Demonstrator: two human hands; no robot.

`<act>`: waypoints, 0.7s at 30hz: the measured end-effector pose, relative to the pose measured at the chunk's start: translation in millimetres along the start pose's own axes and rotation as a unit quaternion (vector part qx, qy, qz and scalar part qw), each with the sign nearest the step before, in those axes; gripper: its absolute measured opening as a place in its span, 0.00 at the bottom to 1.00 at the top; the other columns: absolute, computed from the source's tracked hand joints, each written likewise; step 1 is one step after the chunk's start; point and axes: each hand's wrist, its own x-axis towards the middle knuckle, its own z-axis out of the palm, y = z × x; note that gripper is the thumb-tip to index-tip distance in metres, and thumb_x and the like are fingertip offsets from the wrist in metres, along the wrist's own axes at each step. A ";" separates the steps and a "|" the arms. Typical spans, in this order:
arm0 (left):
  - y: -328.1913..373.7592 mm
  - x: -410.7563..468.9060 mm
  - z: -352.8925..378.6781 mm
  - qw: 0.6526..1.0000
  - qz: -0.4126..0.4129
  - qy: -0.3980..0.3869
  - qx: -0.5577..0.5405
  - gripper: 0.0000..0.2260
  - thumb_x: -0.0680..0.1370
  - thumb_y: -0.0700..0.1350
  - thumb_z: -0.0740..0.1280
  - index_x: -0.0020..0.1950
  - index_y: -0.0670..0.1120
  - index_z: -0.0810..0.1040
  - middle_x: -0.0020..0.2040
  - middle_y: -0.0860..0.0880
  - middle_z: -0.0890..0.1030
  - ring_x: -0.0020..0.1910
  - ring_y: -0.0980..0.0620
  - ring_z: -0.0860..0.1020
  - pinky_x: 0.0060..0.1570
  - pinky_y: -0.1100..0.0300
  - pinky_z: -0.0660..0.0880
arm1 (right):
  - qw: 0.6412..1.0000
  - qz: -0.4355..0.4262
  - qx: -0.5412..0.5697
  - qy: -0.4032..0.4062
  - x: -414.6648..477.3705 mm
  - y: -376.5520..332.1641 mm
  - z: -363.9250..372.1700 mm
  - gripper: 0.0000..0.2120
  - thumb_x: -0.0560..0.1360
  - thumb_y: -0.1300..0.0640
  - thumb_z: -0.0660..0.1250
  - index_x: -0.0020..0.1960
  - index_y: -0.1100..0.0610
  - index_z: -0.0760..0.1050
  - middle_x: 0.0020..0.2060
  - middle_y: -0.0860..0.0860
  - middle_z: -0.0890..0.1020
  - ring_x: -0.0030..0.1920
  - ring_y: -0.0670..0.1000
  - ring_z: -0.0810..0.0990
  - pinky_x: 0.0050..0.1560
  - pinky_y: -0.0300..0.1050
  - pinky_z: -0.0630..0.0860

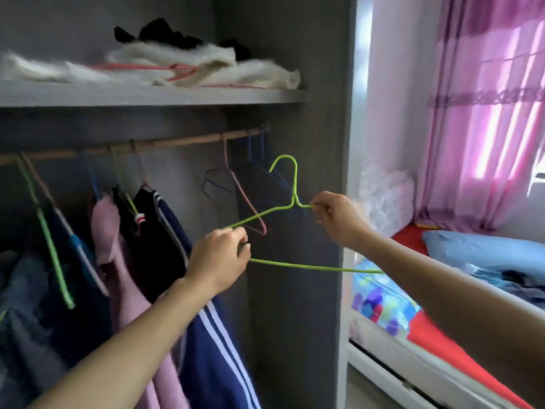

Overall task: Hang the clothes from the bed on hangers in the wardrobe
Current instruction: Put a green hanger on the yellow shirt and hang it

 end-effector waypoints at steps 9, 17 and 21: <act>222.7 -58.9 135.3 0.978 0.070 -0.176 -0.084 0.08 0.77 0.54 0.62 0.48 0.52 0.77 0.48 0.51 0.82 0.49 0.45 0.80 0.44 0.55 0.73 | 0.979 0.187 -0.077 -0.012 -176.7 214.7 -144.4 0.08 0.73 0.53 0.65 0.48 0.49 0.82 0.39 0.51 0.85 0.40 0.56 0.82 0.41 0.46 0.75; 396.7 -66.8 228.2 0.930 0.167 -0.291 -0.147 0.08 0.76 0.53 0.62 0.51 0.52 0.77 0.50 0.51 0.83 0.53 0.48 0.80 0.48 0.56 0.75 | 0.919 0.365 -0.144 0.040 -284.0 381.5 -258.9 0.08 0.73 0.54 0.67 0.46 0.53 0.84 0.43 0.55 0.85 0.45 0.58 0.81 0.38 0.45 0.68; 466.2 -46.5 282.2 0.912 0.210 -0.316 -0.156 0.09 0.76 0.55 0.62 0.51 0.53 0.77 0.50 0.52 0.82 0.51 0.50 0.79 0.48 0.56 0.74 | 0.885 0.436 -0.143 0.075 -313.5 457.3 -297.6 0.08 0.73 0.56 0.66 0.42 0.55 0.84 0.41 0.53 0.85 0.43 0.56 0.81 0.38 0.45 0.70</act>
